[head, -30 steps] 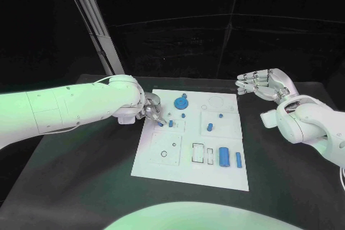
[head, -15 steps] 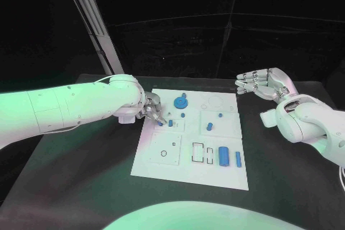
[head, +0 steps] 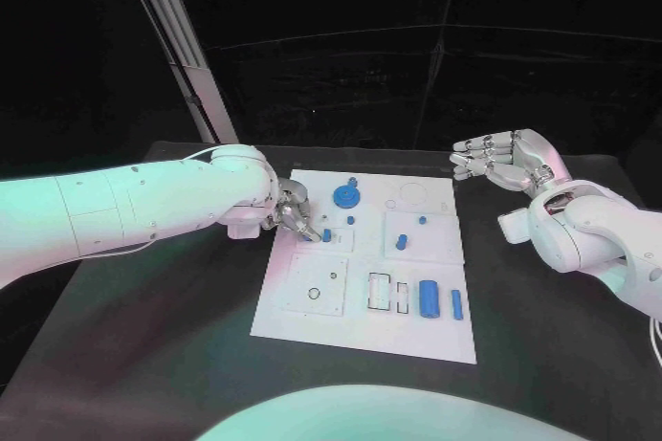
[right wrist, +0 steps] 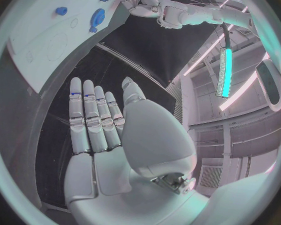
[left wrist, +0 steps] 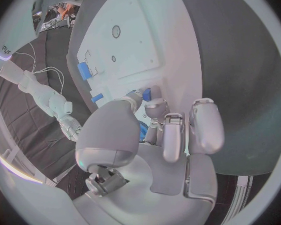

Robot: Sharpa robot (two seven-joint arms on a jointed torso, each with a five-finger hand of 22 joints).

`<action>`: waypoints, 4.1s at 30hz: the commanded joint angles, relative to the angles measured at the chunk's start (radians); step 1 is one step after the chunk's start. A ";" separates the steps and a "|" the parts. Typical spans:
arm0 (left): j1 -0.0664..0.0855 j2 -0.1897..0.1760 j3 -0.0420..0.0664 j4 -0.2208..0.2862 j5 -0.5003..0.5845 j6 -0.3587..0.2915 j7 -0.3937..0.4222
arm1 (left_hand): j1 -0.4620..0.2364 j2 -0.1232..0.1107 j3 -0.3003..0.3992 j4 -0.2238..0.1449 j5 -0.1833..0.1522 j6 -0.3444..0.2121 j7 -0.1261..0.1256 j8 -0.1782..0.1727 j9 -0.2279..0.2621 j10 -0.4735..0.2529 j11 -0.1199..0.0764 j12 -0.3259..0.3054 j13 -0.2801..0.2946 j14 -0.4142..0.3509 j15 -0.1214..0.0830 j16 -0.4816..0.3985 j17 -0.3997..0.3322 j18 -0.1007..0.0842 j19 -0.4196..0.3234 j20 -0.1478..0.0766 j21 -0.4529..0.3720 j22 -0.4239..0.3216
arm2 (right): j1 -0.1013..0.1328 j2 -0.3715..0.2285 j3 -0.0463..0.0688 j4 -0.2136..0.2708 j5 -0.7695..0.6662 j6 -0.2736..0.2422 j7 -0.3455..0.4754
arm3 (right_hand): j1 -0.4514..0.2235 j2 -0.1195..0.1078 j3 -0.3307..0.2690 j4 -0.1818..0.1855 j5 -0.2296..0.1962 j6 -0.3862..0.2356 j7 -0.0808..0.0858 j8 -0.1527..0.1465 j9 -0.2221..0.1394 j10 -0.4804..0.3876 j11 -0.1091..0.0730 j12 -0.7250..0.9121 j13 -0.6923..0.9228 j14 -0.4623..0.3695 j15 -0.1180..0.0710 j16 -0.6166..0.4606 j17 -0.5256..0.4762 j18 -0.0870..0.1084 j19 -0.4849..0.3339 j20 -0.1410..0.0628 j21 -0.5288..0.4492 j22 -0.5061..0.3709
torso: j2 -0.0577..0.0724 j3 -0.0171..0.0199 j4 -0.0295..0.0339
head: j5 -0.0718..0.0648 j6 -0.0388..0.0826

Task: Assemble the parts on the task board

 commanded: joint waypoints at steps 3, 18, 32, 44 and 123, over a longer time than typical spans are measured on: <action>-0.002 0.002 -0.002 -0.004 0.006 0.028 -0.009 | -0.013 -0.002 0.000 0.009 0.002 0.005 0.000 0.002 0.001 0.000 0.002 -0.002 0.000 0.105 -0.006 0.003 0.263 0.000 0.004 -0.001 -0.004 0.000 | 0.002 0.000 0.001 0.004 0.002 0.013 0.004 | -0.003 0.006 -0.004 -0.003 -0.005 -0.007 0.001 -0.001 0.000 -0.007 0.001 0.004 -0.001 -0.005 -0.001 -0.005 -0.002 0.009 0.006 0.003 -0.003 -0.002 | 0.000 0.0000 -0.0014 | -0.001 0.002; -0.002 0.007 -0.002 -0.017 0.007 0.015 -0.012 | -0.038 -0.006 -0.003 0.037 0.002 0.008 0.000 0.002 0.003 0.000 0.002 -0.002 -0.001 0.105 -0.006 0.003 0.263 0.000 0.004 -0.002 -0.006 -0.001 | 0.002 0.000 0.001 0.005 0.002 0.015 0.003 | -0.005 0.006 -0.005 -0.002 -0.007 -0.008 0.002 -0.001 -0.001 -0.009 0.002 0.005 -0.002 -0.006 0.000 -0.006 -0.003 0.009 0.006 0.004 -0.004 -0.003 | 0.001 -0.0002 -0.0003 | -0.003 0.005; -0.001 0.005 -0.002 -0.021 0.066 0.007 -0.004 | -0.077 -0.041 -0.018 0.082 0.003 -0.030 0.019 -0.030 -0.009 -0.037 0.016 -0.041 -0.061 0.105 0.002 0.003 0.263 0.002 0.000 0.003 -0.016 -0.012 | 0.002 0.000 0.001 0.004 0.002 0.015 0.002 | -0.005 0.006 -0.005 -0.002 -0.007 -0.008 0.002 -0.001 -0.001 -0.009 0.002 0.005 -0.002 -0.006 0.000 -0.006 -0.003 0.009 0.006 0.004 -0.004 -0.003 | 0.001 -0.0003 -0.0003 | -0.005 0.004; -0.001 0.001 -0.002 -0.020 0.073 0.021 -0.002 | -0.066 -0.048 -0.012 0.081 0.003 -0.037 0.023 -0.038 -0.012 -0.049 0.019 -0.051 -0.076 0.105 0.005 0.003 0.263 0.004 -0.002 0.006 -0.022 -0.019 | 0.002 0.000 0.001 0.002 0.002 0.021 0.000 | -0.007 0.006 -0.006 -0.002 -0.008 -0.010 0.002 -0.001 -0.001 -0.010 0.002 0.006 -0.001 -0.007 0.000 -0.006 -0.004 0.009 0.006 0.004 -0.006 -0.004 | 0.000 -0.0002 0.0004 | -0.007 0.004; 0.021 -0.003 -0.006 -0.060 0.162 -0.418 0.582 | 0.216 0.029 -0.188 -0.018 0.006 -0.213 0.118 -0.114 -0.107 -0.411 0.107 -0.291 -0.388 -0.145 0.078 -0.456 -0.368 0.107 -0.256 0.073 -0.623 -0.640 | 0.002 0.007 0.000 -0.009 0.002 0.020 -0.001 | -0.008 0.007 -0.008 -0.004 -0.009 -0.014 0.003 -0.001 -0.001 -0.015 0.004 0.008 -0.001 -0.010 0.001 -0.006 -0.006 0.009 0.006 0.005 -0.010 -0.006 | 0.001 -0.0007 -0.0001 | -0.016 0.006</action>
